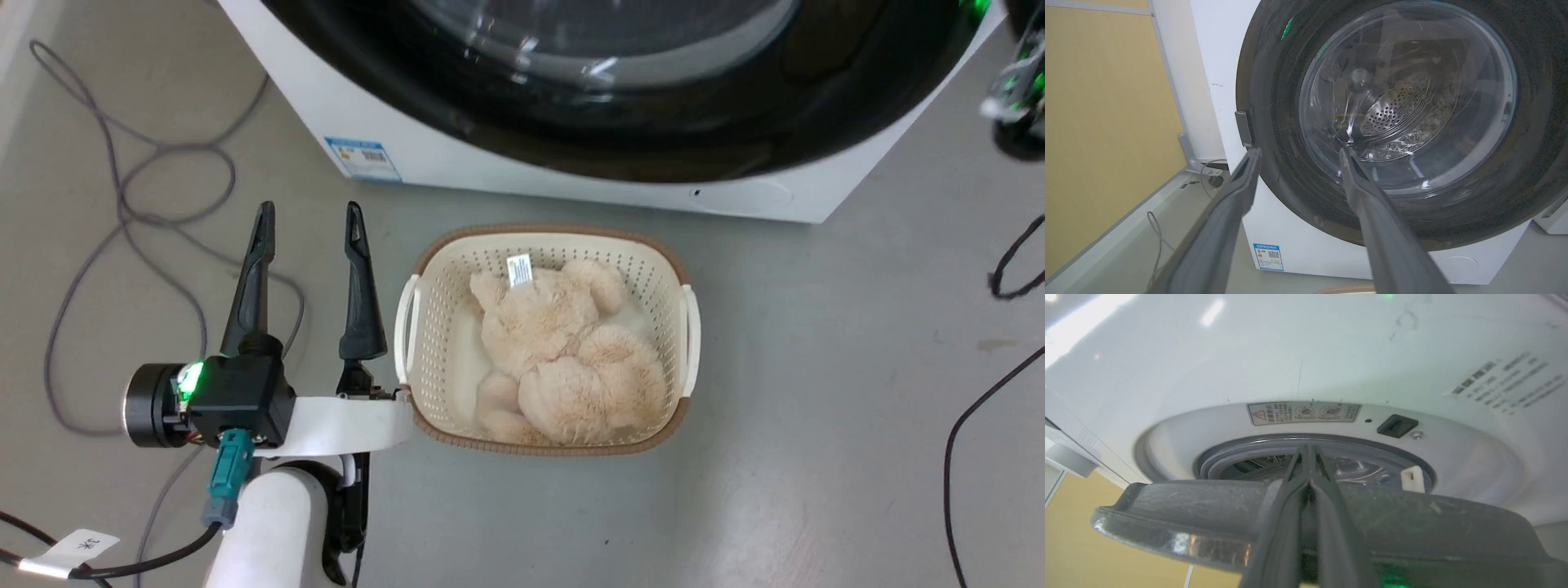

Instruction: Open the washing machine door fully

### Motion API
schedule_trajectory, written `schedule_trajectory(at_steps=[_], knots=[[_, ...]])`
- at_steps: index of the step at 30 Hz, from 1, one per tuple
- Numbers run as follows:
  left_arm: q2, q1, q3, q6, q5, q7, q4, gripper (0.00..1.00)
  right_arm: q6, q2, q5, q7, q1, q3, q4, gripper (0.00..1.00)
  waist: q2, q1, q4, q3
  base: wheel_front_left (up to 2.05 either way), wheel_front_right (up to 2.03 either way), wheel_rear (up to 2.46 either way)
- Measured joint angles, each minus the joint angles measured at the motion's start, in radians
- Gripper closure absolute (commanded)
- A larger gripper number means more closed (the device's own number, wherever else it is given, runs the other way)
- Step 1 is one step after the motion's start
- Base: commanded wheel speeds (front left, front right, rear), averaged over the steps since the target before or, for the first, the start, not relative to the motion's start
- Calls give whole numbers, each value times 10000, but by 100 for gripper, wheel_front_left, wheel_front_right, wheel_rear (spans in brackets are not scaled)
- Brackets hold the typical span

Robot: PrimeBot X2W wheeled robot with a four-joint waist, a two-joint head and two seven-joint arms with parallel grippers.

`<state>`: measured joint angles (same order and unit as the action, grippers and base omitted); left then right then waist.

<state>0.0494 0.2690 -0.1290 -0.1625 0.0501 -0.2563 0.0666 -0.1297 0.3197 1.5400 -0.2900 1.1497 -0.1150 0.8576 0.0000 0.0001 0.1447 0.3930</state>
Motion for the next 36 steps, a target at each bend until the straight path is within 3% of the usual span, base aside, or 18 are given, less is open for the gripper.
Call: schedule_trajectory(at_steps=[14, 36], knots=[[2, -481, 176, 136, -134, -2, -105, 0, 0, -192, 77, -1227, -1693, -600, -734, 100, 0, -1, -457, -887, 0, 0, 0], [0, -1392, 198, 334, -259, -2, -445, 0, 0, -915, 675, -2890, -5930, -1515, -4709, 100, 0, -1, -660, -2278, 0, 0, 0]])
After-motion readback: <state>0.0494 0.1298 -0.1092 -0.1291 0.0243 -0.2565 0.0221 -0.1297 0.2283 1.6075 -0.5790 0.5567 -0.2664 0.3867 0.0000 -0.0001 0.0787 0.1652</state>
